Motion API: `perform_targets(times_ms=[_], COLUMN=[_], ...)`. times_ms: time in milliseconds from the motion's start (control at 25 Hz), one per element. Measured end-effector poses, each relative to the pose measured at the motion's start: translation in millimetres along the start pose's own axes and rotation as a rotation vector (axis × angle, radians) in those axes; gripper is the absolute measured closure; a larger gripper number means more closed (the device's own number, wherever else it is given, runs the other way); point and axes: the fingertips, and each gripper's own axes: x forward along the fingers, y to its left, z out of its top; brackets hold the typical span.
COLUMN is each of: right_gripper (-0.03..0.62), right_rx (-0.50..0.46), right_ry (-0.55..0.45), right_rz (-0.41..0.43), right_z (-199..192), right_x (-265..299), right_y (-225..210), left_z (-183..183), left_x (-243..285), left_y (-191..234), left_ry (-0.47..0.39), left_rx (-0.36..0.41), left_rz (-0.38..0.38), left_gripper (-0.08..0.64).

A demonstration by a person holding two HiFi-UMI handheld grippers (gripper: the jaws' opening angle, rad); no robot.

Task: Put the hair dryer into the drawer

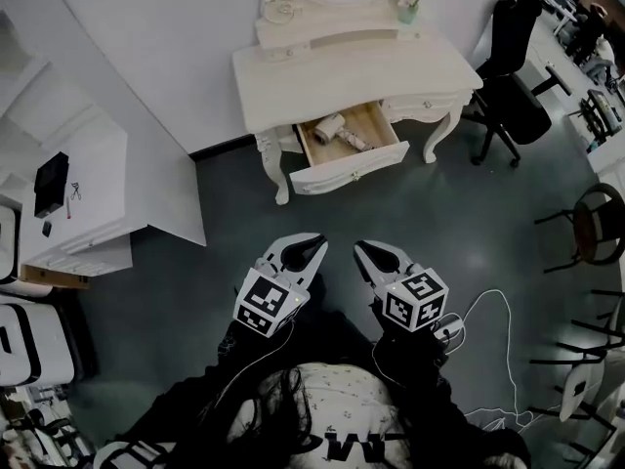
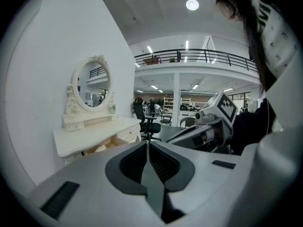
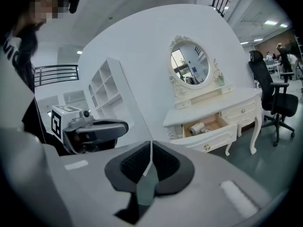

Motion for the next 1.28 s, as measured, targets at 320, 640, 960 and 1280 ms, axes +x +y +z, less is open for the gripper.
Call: perform_targets(times_ms=[320,640,960,1280], right_gripper=[0.568,0.569,0.569,0.569], right_rx=[-0.027,-0.054,-0.100,-0.123], right_ry=[-0.008,-0.006,0.022,0.053], right_rz=[0.060,0.101,0.153,0.172], right_z=[-19,-27,-34,-41], right_x=[-24,-34,-30,-27], right_y=[37,64,87,93], left_z=[-9,-15,-20,-23], left_x=[-34,-58,-78,-81], left_y=[-38,-54,-51,-50], left_ry=[-0.003,-0.016,-0.025,-0.023], left_rx=[0.010,0.011,-0.002,-0.009], left_rz=[0.038,0.076,0.122,0.129], left_gripper=[0.558,0.558,0.558,0.558])
